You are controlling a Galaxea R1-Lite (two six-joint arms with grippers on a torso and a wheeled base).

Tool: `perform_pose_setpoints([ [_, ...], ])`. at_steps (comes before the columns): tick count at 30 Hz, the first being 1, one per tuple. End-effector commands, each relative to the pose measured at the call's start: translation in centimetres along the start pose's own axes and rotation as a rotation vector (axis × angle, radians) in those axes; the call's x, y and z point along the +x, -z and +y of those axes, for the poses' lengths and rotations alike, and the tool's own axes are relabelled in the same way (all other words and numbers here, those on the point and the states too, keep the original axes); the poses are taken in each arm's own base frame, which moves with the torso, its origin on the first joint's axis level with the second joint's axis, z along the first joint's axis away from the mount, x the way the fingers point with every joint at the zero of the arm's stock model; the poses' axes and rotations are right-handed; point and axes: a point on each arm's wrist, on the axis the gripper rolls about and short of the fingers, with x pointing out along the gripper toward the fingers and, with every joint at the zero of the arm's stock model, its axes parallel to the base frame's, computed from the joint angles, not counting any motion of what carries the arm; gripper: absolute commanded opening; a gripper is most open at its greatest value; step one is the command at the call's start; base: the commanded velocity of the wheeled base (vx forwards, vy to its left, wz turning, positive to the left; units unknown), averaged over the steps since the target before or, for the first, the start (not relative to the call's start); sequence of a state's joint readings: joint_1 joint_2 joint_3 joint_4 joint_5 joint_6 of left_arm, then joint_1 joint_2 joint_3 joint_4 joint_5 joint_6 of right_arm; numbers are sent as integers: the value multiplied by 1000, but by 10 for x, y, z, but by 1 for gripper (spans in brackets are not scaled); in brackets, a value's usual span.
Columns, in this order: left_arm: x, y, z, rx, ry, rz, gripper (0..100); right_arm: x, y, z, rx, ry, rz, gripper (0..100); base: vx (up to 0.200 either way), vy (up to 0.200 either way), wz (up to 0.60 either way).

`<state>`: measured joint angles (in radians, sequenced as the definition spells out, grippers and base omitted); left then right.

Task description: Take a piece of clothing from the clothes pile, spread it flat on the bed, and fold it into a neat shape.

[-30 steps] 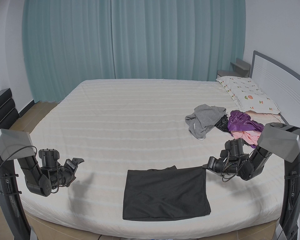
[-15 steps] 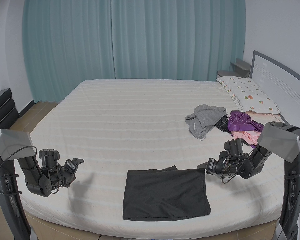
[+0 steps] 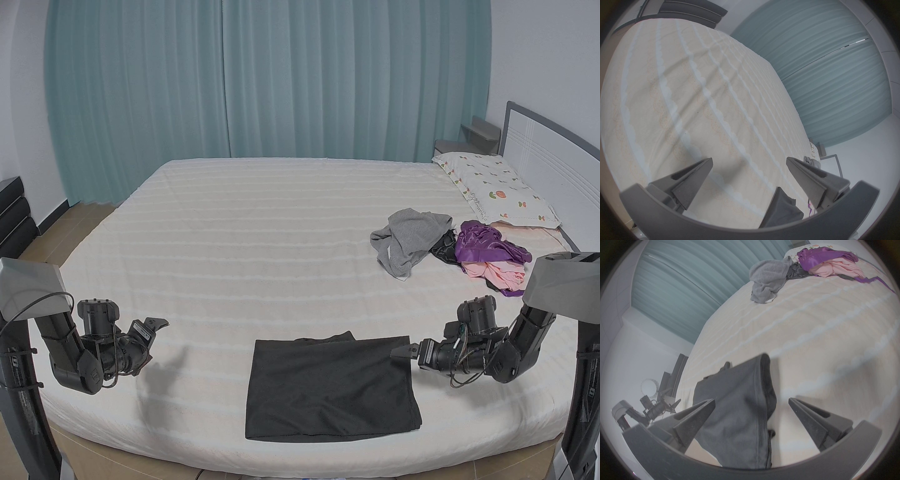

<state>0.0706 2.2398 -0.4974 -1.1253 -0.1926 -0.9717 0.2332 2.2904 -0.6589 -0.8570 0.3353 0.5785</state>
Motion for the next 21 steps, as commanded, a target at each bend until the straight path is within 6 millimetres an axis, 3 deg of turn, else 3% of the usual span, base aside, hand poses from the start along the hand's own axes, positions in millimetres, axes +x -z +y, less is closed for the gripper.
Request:
perform_pose_setpoints([
  [1, -1, 1, 0, 1, 1, 4, 100, -14, 33, 6, -38, -9, 60, 100, 0, 0, 0],
  [8, -1, 2, -1, 2, -1, 2, 100, -27, 59, 4, -91, -21, 77, 100, -171, 0, 0],
  [21, -1, 2, -1, 4, -2, 3, 100, -21, 66, 1, -138, -20, 88, 100, 0, 0, 0],
])
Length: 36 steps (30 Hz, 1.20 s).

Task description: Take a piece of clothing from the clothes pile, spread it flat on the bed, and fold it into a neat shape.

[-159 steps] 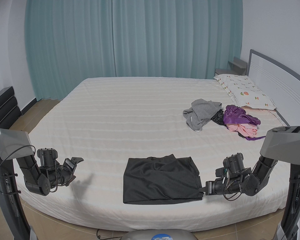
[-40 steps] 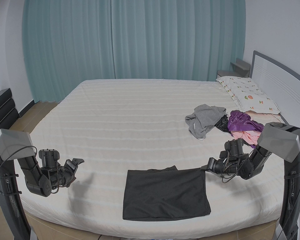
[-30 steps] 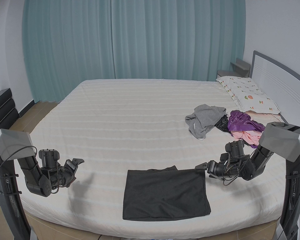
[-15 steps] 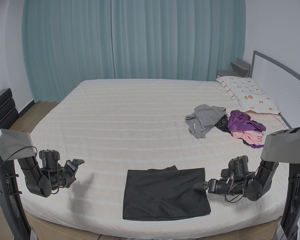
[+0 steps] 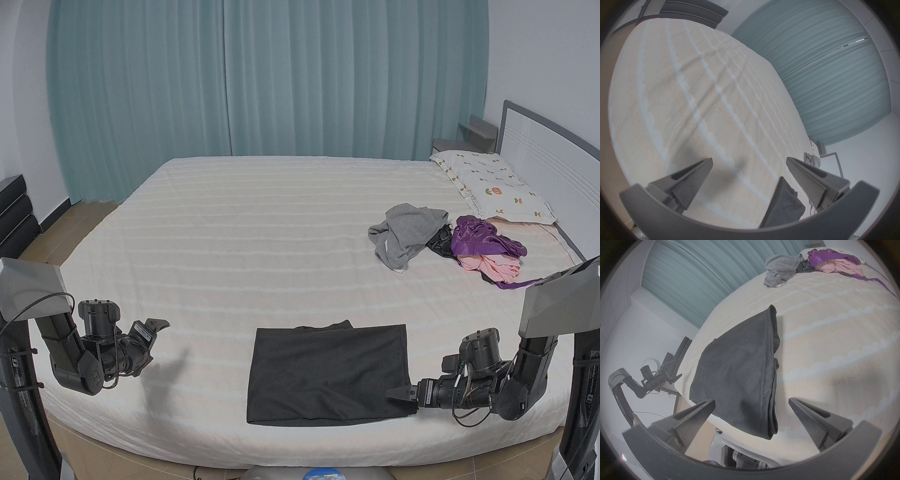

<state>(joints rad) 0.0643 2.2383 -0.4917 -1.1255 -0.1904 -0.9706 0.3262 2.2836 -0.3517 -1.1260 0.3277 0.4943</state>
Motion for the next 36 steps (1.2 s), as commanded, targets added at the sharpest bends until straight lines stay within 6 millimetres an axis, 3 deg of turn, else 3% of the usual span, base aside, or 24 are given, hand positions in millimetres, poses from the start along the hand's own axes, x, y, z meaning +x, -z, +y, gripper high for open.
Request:
perform_pose_setpoints([
  [1, 0, 0, 0, 0, 0, -2, 100, 4, 3, -1, -2, 3, 15, 100, 0, 0, 0],
  [2, 0, 0, 0, 0, 0, -2, 100, 5, 5, 0, -13, 3, 23, 100, 0, 0, 0],
  [3, 0, 0, 0, 0, 0, -2, 100, 5, 6, 0, -19, 7, 25, 0, 0, 0, 0],
  [16, 0, -1, 0, -1, -1, -3, 100, -14, 11, -7, -62, 52, 29, 0, 0, 0, 0],
  [29, 0, -1, 0, -3, -1, -3, 100, -17, 13, -12, -94, 67, 40, 0, 0, 0, 0],
  [30, 0, 0, 0, -3, -2, -3, 100, -17, 13, -12, -95, 67, 40, 100, 0, 0, 0],
  [34, 0, -1, 0, -1, -1, -3, 100, -16, 6, -13, -96, 59, 11, 100, 0, 0, 0],
  [36, 0, -1, 0, -1, -1, -3, 100, -8, -11, -14, -93, 45, -43, 100, 0, 0, 0],
])
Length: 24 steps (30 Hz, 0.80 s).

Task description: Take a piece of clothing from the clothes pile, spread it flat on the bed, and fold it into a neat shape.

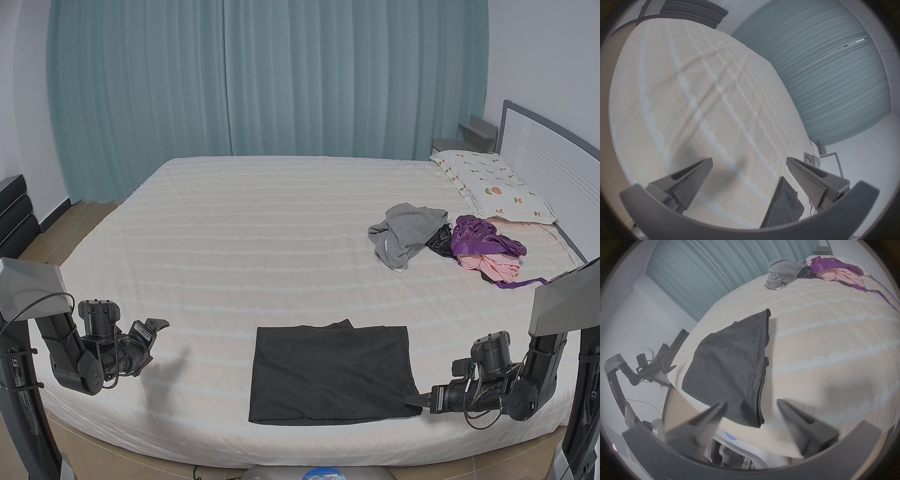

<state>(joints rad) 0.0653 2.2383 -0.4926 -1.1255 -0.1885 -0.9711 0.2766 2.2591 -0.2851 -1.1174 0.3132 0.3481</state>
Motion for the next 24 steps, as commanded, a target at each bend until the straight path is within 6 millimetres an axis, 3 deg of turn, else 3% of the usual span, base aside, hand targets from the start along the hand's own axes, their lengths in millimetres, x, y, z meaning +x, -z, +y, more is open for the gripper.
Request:
perform_pose_setpoints([
  [1, 0, 0, 0, -2, 0, -1, 100, 11, -24, -4, 4, -13, -79, 100, 0, 0, 0],
  [2, 0, 0, 0, -2, 0, -1, 100, 11, -24, -4, 4, -13, -79, 100, 0, 0, 0],
  [11, 0, 0, 0, -1, -1, 0, 100, 57, -96, 0, 196, -65, -198, 100, 0, 0, 0],
  [17, 0, 0, 0, -1, -1, 0, 100, 83, -112, 2, 238, -78, -195, 100, 0, 0, 0],
  [23, 0, 0, 0, 0, -2, -1, 100, 86, -117, -1, 243, -72, -200, 100, 0, 0, 0],
  [24, 0, 0, 0, 0, -2, -1, 100, 87, -118, -1, 245, -72, -202, 0, 0, 0, 0],
])
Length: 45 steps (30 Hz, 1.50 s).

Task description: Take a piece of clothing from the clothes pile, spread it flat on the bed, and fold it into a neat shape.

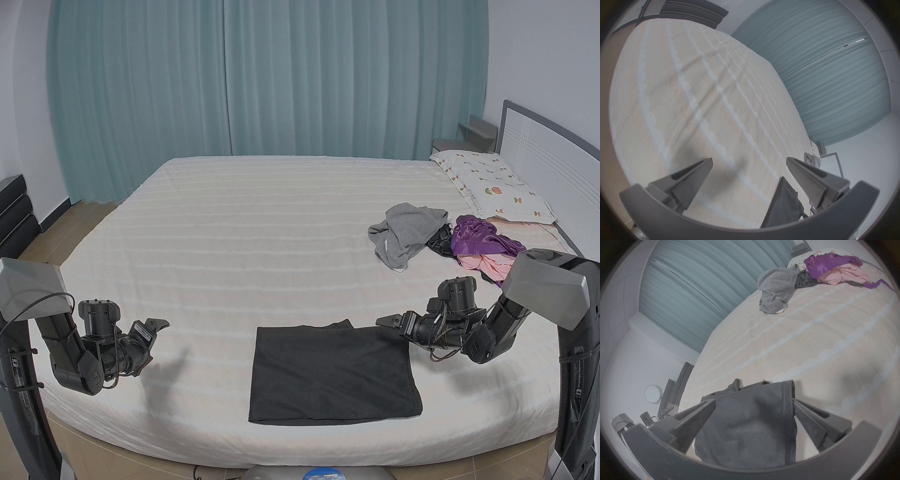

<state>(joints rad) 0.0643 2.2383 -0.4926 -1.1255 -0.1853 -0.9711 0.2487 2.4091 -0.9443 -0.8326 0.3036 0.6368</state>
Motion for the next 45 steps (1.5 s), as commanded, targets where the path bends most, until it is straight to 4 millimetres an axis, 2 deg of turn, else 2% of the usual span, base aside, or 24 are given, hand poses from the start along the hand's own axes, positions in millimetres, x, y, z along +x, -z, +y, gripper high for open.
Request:
perform_pose_setpoints([
  [1, 0, 0, 0, 0, -2, -1, 100, 10, 1, -7, 7, 7, 5, 0, 0, 0, 0],
  [10, 0, 0, 0, 1, -1, 1, 100, 5, -6, -8, 14, 41, -37, 0, 0, 0, 0],
  [17, 0, 0, 0, 1, -1, 1, 100, -7, -19, -13, 43, 50, -73, 0, 0, 0, 0],
  [32, 0, 0, 0, 1, -1, 1, 100, -2, -16, -17, 63, 63, -54, 0, 0, 0, 0],
  [33, 0, 0, 0, 1, -1, 1, 100, -1, -16, -17, 65, 65, -50, 100, 0, 0, 0],
  [40, 1, 1, 0, 2, -2, 1, 100, -6, -16, -17, 106, 52, -40, 100, 0, 0, 0],
  [45, 0, 1, 0, 1, -3, 3, 100, -27, -19, -15, 249, 58, -67, 100, 0, 0, 0],
])
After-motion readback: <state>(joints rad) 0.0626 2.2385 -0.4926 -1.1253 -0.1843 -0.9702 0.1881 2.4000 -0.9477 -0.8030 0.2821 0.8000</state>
